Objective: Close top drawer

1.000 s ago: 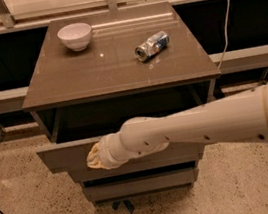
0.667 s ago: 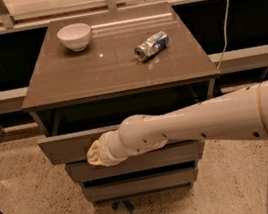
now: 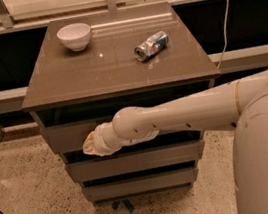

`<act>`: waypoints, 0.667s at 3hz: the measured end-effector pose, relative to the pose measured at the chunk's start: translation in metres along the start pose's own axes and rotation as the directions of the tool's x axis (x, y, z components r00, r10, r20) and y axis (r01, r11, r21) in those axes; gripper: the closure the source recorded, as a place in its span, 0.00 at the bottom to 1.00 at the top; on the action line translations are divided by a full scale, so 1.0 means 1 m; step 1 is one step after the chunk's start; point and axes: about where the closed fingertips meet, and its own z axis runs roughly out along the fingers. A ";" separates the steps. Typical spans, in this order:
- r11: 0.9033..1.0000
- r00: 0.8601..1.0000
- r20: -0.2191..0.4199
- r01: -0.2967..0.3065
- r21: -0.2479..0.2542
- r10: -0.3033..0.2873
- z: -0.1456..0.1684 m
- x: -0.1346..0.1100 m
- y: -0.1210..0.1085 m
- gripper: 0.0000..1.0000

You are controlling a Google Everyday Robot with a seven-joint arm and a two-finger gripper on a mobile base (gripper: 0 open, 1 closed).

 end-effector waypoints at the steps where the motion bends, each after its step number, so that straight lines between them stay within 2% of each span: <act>1: 0.999 0.999 0.013 -0.040 0.026 0.039 0.015 0.004 -0.035 1.00; 2: 0.999 0.999 0.013 -0.040 0.025 0.039 0.012 0.002 -0.028 1.00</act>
Offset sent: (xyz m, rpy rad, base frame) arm -0.0029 -0.0001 0.0271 0.1238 -0.0073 0.0990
